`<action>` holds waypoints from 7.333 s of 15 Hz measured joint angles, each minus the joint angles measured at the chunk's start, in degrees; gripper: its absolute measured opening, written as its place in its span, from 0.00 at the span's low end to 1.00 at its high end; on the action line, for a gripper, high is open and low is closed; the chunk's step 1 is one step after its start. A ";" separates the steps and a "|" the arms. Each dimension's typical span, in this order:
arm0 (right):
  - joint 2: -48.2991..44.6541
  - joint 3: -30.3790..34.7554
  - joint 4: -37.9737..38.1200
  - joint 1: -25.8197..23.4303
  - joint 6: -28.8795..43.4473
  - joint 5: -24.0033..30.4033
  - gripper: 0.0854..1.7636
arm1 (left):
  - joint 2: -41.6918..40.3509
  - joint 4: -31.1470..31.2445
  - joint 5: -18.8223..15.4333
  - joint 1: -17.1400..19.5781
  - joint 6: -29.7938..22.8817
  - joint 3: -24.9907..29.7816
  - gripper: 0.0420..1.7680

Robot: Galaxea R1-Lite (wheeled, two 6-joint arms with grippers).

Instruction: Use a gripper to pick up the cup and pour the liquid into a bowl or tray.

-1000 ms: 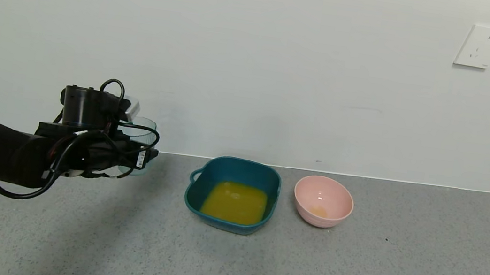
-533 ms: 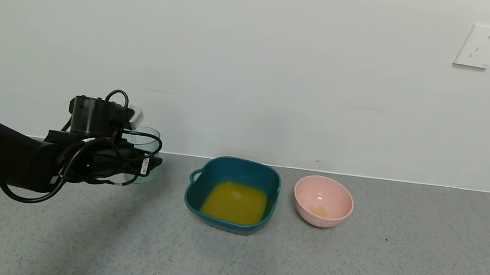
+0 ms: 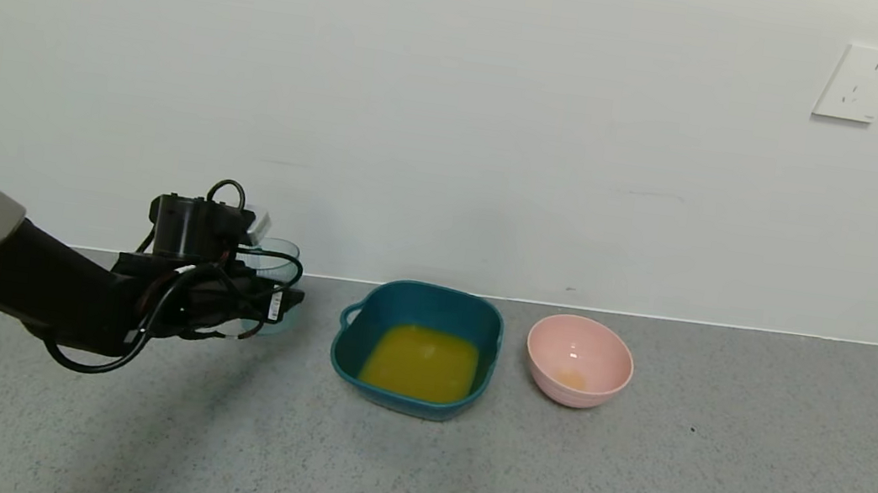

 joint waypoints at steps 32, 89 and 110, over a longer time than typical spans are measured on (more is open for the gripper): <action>0.00 0.00 0.02 0.00 0.00 0.00 0.97 | 5.79 -0.35 -0.13 0.00 0.11 -0.09 0.72; 0.00 0.00 0.02 0.02 0.00 0.00 0.97 | -85.31 32.15 -0.78 0.00 -1.13 42.41 0.97; 0.00 0.00 0.02 0.00 0.00 -0.02 0.97 | -116.46 22.87 -6.97 6.11 1.49 56.28 0.97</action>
